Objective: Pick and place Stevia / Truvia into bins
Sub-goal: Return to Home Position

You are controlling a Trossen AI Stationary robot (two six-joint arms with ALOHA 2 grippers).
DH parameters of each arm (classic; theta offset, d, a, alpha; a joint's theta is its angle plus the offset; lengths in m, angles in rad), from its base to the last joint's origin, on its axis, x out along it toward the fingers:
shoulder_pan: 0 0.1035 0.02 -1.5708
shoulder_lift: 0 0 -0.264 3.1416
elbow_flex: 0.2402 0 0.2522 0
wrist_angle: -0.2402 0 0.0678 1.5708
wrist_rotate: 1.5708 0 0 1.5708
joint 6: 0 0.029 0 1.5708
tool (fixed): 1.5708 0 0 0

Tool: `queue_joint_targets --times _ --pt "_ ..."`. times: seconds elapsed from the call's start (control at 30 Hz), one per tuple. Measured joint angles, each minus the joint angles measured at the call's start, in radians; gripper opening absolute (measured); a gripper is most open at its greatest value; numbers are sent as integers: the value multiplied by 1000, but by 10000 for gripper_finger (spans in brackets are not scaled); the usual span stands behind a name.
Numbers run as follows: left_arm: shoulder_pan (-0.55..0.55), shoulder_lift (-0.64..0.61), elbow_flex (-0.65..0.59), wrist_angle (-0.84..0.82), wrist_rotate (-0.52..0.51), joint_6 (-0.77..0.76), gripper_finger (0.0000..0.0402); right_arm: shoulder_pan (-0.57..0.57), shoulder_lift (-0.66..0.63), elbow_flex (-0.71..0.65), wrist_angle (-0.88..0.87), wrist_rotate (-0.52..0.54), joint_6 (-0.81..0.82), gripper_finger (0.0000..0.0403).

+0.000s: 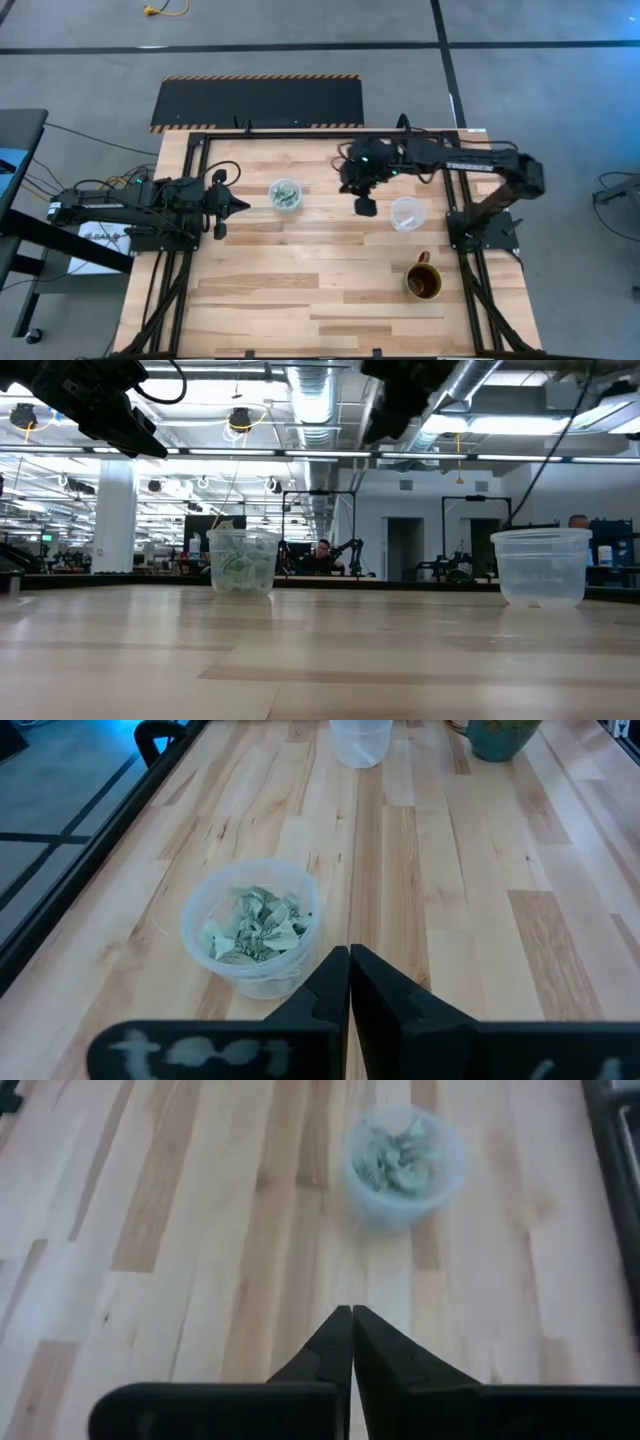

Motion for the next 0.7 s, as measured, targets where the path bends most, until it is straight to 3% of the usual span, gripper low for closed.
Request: queue_joint_targets --times 0.17,0.47,0.57,0.7 --pt "0 0 0 0 0 0 0 14 -170 -209 126 0 118 3" --pt "0 0 0 0 0 0 0 222 -514 -421 452 1 151 1" --pt "0 0 0 0 0 0 0 275 -625 -487 571 40 146 1" --pt "0 0 0 0 0 0 0 310 -754 -539 606 133 131 0"
